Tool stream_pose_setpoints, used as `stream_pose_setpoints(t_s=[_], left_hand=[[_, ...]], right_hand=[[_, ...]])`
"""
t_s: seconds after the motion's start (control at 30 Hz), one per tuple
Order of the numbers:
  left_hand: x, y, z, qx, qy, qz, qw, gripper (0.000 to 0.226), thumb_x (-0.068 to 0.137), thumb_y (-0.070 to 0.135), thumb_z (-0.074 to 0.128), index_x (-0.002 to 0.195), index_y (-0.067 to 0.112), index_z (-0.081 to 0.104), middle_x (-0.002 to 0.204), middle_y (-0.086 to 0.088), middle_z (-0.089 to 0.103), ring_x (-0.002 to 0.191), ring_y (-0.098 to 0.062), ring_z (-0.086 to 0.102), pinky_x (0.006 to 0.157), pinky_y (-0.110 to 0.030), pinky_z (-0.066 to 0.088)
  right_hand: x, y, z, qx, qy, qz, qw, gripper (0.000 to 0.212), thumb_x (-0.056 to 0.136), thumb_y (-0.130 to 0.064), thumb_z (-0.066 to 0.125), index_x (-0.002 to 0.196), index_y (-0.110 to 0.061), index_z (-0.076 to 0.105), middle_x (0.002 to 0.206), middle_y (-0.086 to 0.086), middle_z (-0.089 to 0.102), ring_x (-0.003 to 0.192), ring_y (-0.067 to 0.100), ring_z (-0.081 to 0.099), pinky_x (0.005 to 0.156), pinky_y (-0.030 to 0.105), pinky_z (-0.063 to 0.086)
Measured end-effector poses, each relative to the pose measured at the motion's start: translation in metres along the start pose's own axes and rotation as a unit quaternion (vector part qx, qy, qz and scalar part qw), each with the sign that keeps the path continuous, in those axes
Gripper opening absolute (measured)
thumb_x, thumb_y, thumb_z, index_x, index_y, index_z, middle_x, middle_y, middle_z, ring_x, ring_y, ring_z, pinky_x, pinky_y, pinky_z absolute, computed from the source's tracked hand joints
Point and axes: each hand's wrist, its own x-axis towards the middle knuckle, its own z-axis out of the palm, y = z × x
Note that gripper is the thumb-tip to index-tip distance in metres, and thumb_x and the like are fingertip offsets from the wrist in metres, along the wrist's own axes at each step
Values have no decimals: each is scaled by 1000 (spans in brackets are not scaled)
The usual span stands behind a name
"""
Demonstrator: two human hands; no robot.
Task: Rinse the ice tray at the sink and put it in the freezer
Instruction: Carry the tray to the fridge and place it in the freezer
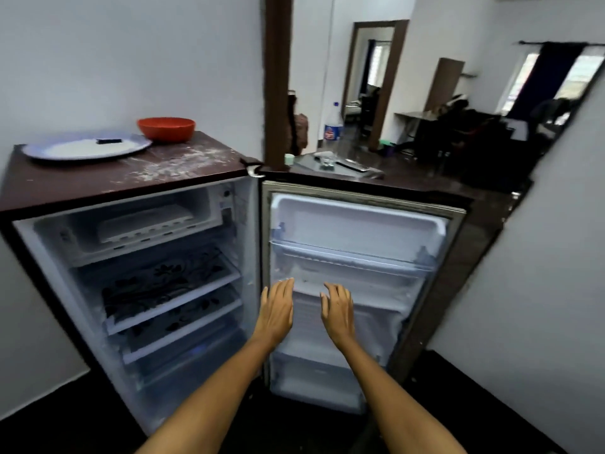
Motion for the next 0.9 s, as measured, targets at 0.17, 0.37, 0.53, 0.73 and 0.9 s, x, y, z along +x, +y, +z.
stream_pose_setpoints(t_s=[0.17,0.37,0.53,0.73,0.9], left_hand=[[33,88,24,11,6,91,996,59,100,11,27,153,10,4,161,-4,9,149,-17,11,121,-34,11],[84,197,37,23,41,156,987,71,85,12,57,150,9,27,155,-9,30,144,-27,31,109,-43,38],[111,241,56,53,-41,88,994,80,90,13,43,153,13,-6,161,-7,5,149,-27,7,111,-47,29],[115,248,48,76,9,68,995,59,81,11,50,137,14,31,129,-7,39,124,-25,37,83,-34,41],[84,243,53,26,31,30,999,55,80,3,46,133,13,38,132,-7,40,131,-26,33,87,-33,43]], right_hand=[[5,80,-53,0,34,85,996,31,97,-13,45,124,-2,54,122,18,57,117,33,48,100,39,37],[22,176,-104,-29,38,142,989,34,96,-15,46,126,1,53,126,21,55,119,36,47,102,42,35],[30,223,-121,-20,37,163,986,36,96,-14,45,128,2,52,126,22,54,119,36,46,104,40,32],[21,243,-124,12,28,182,983,36,96,-14,46,128,2,51,125,24,54,120,37,45,104,37,30],[-4,251,-128,15,17,191,981,37,97,-15,45,130,1,49,128,23,52,123,36,42,104,36,29]])
